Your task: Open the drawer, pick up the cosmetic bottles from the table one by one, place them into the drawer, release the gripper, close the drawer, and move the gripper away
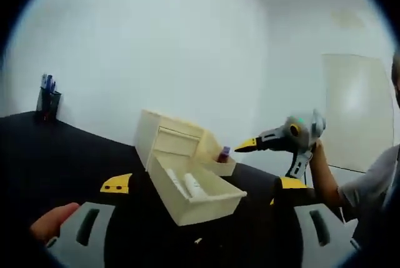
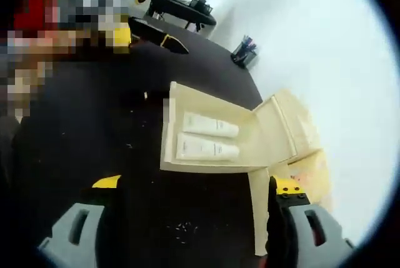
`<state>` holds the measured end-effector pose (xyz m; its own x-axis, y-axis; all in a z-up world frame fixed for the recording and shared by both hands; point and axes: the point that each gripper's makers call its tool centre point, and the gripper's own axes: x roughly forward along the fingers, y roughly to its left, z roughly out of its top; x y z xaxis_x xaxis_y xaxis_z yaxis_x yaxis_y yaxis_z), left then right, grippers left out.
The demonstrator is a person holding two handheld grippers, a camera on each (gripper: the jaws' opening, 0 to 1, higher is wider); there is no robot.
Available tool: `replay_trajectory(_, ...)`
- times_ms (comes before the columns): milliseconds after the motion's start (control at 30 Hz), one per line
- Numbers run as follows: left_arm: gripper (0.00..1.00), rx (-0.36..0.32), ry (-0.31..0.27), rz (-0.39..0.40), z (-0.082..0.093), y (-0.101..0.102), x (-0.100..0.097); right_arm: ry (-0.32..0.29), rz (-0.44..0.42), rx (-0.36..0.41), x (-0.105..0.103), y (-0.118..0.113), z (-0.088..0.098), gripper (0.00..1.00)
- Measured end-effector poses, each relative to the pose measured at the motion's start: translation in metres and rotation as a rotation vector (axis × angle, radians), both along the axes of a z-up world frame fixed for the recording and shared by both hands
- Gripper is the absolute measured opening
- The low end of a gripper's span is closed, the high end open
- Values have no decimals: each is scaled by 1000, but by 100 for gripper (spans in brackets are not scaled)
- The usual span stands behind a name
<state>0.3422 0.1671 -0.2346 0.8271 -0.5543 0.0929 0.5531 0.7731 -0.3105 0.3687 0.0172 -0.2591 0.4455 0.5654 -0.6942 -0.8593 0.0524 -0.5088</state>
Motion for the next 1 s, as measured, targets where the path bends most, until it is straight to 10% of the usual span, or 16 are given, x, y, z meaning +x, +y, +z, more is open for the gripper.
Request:
replay_trajectory(233, 85, 2, 4, -10, -1, -1, 0, -32, 14, 50, 7, 5, 13, 88)
replay_trajectory(500, 84, -50, -19, 0, 10, 6, -2, -30, 26, 310, -2, 10, 39, 88)
replay_trajectory(1000, 83, -28, -9, -7, 7, 3, -3, -11, -14, 509, 1, 2, 31, 93)
